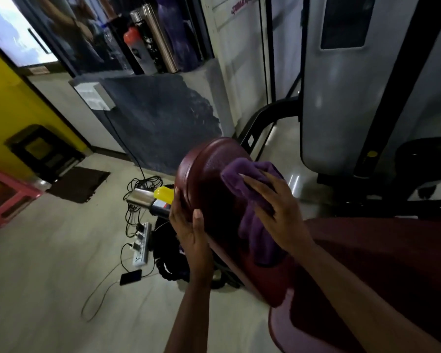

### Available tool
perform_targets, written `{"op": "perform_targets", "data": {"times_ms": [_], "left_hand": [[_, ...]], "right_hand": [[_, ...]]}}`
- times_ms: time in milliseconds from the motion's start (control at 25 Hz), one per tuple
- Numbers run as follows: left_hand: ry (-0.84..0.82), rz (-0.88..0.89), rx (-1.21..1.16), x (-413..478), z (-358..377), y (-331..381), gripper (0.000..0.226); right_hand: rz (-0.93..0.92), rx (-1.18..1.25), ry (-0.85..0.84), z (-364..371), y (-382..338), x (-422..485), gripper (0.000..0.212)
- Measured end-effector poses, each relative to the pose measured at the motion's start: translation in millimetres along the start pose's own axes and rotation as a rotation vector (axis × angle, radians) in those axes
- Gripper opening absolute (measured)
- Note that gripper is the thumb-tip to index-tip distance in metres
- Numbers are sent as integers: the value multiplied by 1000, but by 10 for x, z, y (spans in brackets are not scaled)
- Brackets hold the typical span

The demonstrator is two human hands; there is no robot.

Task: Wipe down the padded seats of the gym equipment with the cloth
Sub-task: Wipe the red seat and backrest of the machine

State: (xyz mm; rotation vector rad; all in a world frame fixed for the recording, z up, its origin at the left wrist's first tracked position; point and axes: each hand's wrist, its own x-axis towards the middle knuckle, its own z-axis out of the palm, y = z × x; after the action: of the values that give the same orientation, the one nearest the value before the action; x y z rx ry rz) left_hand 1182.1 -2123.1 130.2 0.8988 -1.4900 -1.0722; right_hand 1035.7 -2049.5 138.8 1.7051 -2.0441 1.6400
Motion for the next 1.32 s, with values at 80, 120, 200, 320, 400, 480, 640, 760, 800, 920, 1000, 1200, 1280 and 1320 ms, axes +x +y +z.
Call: {"op": "perform_targets", "data": {"times_ms": [80,120,200,320,400,480,640,760,800,920,1000,1200,1280,1320], "left_hand": [[28,-77,-31,23,-28,-137,73],[29,-118,-57,25,-39,-186,78],[-7,-162,-135,17,-72,-263,84],[-35,-175,-165,46,-95,-334,87],[-5,-209,-103,57,-107,-349,91],[4,-206,-61,53,-115,-338,94],[-17,-128,-59,63,-120,-219,81],[-18,-98,-51,66,-118,-172,72],[-10,-87,-47,66,-115,-179,70],[-3,-73,-11,53,-110,-139,68],[-29,-55,47,37,-116,-55,68],[-207,-177,145,218,-257,294,86],[-285,-224,190,290,-283,360,90],[-306,-216,219,299,-270,359,89]], "right_hand": [[-72,24,29,253,-152,199,55],[-97,25,39,385,-238,261,54],[-142,-49,53,648,-391,308,49],[-92,-142,95,796,-403,501,46],[33,-97,160,800,-338,710,47],[142,-83,228,813,-213,837,51],[369,-11,337,667,31,899,60],[205,-13,316,742,-348,783,49],[147,-67,281,815,-444,759,47],[238,-79,341,856,-282,899,55],[388,-63,349,813,-26,905,68],[687,69,359,707,289,483,76],[652,141,475,692,131,371,66],[592,141,494,735,-29,333,56]]}}
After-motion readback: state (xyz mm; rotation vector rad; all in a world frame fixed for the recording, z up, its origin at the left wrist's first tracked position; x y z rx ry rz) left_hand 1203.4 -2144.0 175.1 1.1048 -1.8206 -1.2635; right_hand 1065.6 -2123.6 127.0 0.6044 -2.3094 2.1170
